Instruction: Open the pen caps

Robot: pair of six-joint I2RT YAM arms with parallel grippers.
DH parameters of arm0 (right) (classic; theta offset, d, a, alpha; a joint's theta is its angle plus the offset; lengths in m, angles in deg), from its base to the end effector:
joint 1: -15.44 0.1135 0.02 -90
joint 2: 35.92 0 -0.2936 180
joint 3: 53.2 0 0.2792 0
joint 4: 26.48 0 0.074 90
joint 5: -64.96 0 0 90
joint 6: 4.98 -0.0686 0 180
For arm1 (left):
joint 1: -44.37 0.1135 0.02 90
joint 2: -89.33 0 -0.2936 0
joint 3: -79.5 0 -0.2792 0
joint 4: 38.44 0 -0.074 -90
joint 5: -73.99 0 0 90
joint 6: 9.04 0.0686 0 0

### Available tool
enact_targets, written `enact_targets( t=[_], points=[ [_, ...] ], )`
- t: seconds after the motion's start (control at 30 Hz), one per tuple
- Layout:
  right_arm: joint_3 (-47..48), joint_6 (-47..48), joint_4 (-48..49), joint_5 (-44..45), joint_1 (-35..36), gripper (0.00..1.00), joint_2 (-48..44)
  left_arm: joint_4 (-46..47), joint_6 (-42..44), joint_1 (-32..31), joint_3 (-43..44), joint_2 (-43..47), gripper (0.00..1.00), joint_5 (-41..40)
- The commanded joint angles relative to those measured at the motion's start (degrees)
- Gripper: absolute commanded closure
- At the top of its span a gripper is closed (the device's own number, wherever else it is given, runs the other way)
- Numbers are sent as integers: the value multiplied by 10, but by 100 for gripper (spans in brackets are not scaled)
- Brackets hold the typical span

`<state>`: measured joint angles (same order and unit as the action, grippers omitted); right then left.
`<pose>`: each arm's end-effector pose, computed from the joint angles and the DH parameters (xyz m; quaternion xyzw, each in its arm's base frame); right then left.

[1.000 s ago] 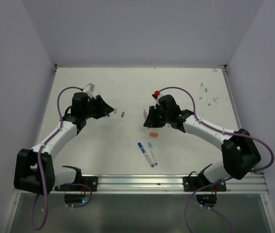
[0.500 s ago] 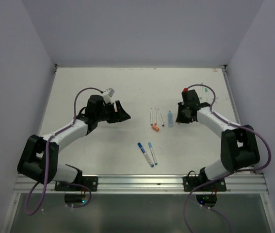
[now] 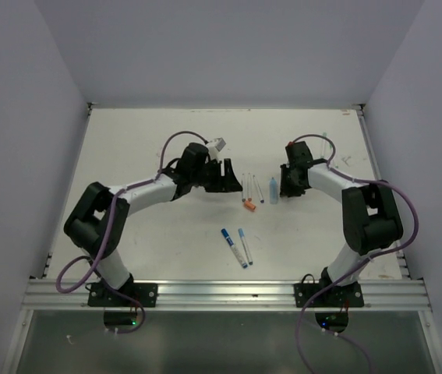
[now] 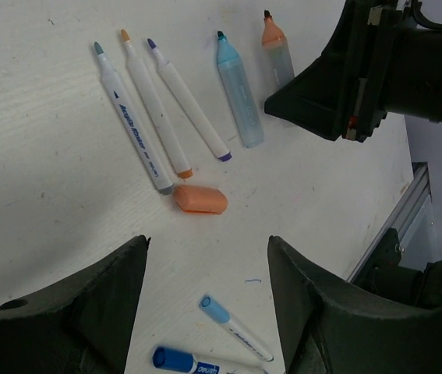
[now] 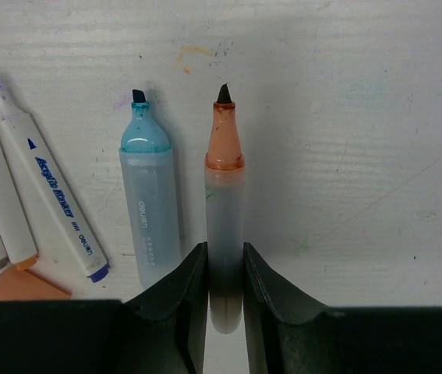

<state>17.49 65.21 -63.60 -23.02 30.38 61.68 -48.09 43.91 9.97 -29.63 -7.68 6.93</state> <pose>0.3583 0.0931 0.1500 0.0454 0.9732 0.0507 0.2195 0.3296 -0.2581 0.2017 0.0704 0.8743 -0.4044 0.2591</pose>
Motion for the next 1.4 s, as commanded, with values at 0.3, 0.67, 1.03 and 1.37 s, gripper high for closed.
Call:
enact_targets(
  t=[0.3, 0.67, 1.03, 1.37],
  points=[
    [8, 11, 28, -8, -3, 51, -8, -80, -50, -61, 83, -77, 33, -79],
    [-15, 1, 22, 14, -3, 46, -66, -163, -218, -88, 139, -131, 32, -161],
    [-32, 1, 32, 5, -3, 46, -105, -333, -342, -126, 260, -191, 33, -267],
    [-47, 0, 44, -6, -2, 46, -125, -392, -421, -141, 281, -231, 34, -283]
  ],
)
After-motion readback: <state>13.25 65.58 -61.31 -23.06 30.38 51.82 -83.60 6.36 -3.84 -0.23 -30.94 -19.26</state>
